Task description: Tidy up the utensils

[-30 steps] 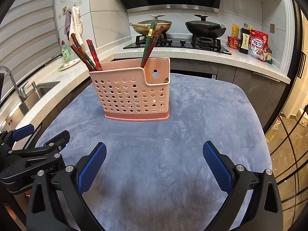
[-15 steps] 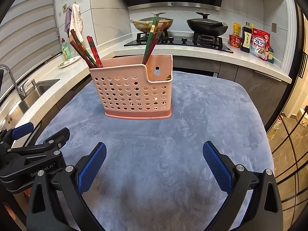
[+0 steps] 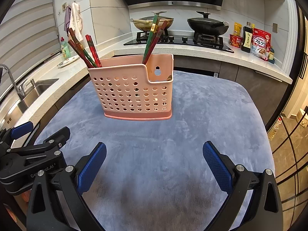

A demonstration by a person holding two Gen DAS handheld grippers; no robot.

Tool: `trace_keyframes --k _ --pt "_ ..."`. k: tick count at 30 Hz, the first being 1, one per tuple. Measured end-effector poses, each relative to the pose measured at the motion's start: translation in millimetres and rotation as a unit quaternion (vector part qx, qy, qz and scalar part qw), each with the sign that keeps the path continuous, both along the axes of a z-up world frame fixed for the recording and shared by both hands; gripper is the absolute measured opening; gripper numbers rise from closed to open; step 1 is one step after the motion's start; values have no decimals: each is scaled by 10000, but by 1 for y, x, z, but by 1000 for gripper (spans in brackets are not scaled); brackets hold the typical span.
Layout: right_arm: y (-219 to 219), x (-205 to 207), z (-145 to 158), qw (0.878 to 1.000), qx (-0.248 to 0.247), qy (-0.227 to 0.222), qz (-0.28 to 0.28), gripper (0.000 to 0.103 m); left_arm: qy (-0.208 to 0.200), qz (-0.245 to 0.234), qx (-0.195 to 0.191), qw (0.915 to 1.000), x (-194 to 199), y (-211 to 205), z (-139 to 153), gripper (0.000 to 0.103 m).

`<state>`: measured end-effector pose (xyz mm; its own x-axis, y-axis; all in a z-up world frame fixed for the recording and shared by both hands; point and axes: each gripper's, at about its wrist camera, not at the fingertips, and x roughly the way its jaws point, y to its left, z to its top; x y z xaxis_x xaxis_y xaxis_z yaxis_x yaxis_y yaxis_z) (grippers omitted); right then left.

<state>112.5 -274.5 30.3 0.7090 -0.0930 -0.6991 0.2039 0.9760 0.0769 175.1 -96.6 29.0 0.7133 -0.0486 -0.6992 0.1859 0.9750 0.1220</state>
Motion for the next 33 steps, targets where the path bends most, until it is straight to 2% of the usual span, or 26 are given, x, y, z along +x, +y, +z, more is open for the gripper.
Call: trace_keyframes --k 33 --pt "0 6 -2 10000 -31 9 7 97 44 28 -22 10000 6 2 1 96"
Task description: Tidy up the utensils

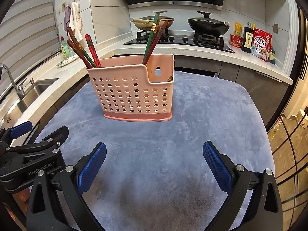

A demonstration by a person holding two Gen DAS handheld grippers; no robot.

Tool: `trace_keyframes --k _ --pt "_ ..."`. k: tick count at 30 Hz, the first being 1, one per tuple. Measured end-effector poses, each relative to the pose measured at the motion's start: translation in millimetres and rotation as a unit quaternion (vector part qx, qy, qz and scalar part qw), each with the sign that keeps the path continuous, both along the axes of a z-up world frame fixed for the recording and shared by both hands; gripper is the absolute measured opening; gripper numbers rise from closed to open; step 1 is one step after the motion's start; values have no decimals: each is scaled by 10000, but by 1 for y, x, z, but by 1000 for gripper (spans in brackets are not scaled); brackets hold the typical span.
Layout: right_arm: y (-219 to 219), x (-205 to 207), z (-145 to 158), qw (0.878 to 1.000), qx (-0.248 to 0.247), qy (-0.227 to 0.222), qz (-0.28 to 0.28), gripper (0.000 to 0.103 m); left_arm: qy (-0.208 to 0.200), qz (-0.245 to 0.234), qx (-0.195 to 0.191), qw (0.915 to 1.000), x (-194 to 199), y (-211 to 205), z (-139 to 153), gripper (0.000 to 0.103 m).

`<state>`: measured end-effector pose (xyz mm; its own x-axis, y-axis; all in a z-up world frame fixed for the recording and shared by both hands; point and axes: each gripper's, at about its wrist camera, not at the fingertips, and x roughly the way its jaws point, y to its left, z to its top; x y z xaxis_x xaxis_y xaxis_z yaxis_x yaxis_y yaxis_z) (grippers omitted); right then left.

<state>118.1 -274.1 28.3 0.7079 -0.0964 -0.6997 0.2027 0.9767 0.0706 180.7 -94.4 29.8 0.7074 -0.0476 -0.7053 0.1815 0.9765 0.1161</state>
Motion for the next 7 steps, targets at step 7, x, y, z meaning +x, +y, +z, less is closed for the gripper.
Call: trace_keyframes --k 7 --pt "1 4 1 10000 -17 37 11 97 66 9 61 10000 6 -1 -3 96"
